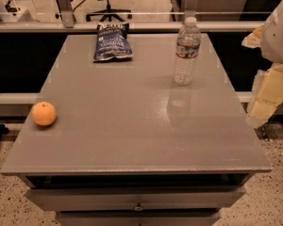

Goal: Move orange near water bottle

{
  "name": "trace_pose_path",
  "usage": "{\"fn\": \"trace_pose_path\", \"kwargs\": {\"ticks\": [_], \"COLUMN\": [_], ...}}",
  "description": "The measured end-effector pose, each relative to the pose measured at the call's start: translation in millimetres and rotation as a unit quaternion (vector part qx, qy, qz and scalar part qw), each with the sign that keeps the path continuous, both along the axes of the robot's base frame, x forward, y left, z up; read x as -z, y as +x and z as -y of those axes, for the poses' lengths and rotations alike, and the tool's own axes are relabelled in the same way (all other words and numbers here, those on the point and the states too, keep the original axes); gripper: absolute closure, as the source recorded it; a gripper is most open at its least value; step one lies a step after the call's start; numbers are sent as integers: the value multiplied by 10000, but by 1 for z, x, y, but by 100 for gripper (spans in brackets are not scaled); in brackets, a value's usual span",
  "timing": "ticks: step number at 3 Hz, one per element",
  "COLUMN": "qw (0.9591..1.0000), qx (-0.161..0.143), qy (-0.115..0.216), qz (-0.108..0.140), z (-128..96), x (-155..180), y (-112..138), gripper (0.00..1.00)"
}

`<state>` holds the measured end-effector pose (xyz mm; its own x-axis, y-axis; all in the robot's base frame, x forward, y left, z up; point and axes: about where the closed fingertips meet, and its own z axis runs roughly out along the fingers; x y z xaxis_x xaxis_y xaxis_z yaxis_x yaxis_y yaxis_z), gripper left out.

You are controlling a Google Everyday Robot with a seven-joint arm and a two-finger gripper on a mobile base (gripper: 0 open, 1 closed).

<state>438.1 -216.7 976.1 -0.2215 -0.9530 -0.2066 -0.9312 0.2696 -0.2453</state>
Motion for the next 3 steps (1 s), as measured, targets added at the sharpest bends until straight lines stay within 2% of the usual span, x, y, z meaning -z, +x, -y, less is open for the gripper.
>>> {"fn": "trace_pose_path", "kwargs": {"ticks": [1, 2, 3], "qw": [10000, 9985, 9876], "qx": [0, -101, -210], "qy": [1, 530, 1557], "qz": [1, 35, 14], "z": [0, -31, -98], "x": [0, 13, 35], "y": [0, 6, 25], "gripper": [0, 0, 0]}}
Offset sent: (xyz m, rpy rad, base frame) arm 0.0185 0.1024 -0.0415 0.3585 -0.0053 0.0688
